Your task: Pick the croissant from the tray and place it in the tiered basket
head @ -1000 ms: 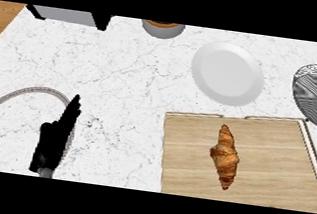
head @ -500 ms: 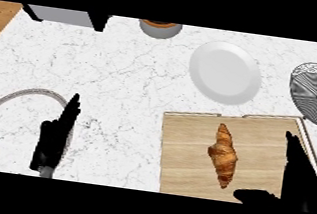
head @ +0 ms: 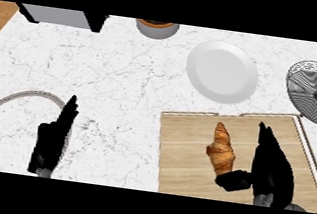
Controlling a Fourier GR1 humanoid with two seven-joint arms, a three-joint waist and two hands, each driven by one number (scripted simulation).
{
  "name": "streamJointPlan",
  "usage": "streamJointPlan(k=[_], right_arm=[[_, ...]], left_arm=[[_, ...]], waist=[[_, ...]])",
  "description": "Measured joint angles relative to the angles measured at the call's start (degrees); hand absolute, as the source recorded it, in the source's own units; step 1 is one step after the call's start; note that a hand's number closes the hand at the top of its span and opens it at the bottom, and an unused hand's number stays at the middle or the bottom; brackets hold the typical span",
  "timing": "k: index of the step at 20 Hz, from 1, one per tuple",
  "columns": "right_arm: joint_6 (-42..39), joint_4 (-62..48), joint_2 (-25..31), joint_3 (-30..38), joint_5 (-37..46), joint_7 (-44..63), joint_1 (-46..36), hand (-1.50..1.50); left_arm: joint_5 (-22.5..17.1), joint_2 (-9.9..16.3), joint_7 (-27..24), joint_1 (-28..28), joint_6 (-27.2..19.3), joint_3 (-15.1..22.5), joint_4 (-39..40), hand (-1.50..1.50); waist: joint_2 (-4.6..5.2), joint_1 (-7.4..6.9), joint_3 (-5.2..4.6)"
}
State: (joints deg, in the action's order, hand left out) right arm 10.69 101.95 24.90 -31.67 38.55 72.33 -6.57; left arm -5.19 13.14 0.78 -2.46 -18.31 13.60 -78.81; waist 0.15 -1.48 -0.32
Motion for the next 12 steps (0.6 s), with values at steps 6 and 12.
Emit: streamJointPlan(k=[6,12], right_arm=[[-5.1,-5.6,-7.1,2.4,1.9,-0.5,-3.1,-1.50],[-9.8,-9.0,-13.2,5.4,4.9,-0.8,-4.5,-1.50]], left_arm=[[-0.3,-0.3,-0.7,-0.1,0.3,-0.8,1.0,0.00],[-0.6,-0.2,-0.4,-0.7,0.4,-1.4,0.2,0.00]], waist=[[-0.12,0.67,0.06],[-0.26,1.07,0.14]])
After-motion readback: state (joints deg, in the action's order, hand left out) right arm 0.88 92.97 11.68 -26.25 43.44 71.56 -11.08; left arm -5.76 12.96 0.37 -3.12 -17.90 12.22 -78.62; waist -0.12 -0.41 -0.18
